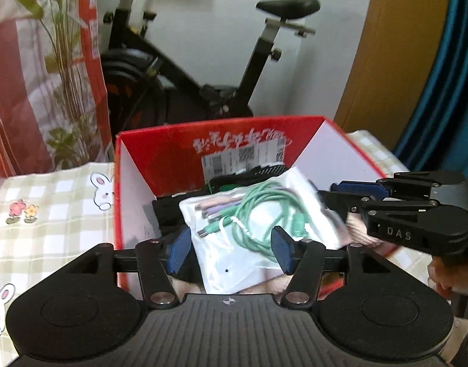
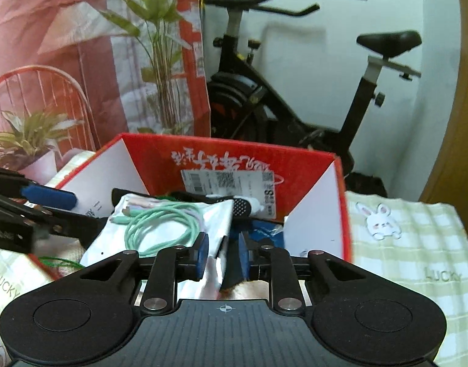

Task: Organize soft objects
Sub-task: 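Carry the cable bag into the red box and open both grippers, then lower both grippers onto the pink knit towel and close on it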

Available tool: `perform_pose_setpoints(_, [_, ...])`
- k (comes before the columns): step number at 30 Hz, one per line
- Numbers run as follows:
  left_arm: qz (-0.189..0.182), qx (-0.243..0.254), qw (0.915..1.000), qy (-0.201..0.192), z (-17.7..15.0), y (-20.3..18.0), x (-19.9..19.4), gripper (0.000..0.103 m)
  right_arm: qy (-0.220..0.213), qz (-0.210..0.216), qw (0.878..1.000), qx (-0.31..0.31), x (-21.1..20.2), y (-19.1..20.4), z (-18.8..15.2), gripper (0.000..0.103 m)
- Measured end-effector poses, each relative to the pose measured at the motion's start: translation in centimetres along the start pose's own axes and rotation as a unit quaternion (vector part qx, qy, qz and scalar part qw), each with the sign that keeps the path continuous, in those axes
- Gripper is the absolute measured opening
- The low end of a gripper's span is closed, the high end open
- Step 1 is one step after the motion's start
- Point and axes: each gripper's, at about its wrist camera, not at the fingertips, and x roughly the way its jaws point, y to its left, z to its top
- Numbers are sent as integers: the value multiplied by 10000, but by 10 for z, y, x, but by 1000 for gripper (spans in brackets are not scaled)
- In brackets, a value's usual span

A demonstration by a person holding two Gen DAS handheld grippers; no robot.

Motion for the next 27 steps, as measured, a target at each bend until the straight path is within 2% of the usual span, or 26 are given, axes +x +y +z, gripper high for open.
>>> perform_pose_setpoints(7, [-67,-132,9991,-405,-34,3,-55,60,-569,430,9974,106,-65,-6,-18,24])
perform_pose_setpoints(13, [-136,-451,9981,-402,-76,13,-77,61,-746,644,9949,217,-114,-9,-50,33])
perform_pose_setpoints(16, [-156,-551,9981,-205,-93,16,-67,62,-610,606,9960,248,-121,-6,-70,38])
perform_pose_setpoints(22, [-143,-792,9966,148,-116,14,-32,62,76,384,9977,552,-105,-5,-119,46])
perform_pose_setpoints(27, [75,-993,9944,365,-131,14,-6,62,482,150,9945,923,-91,-13,-147,63])
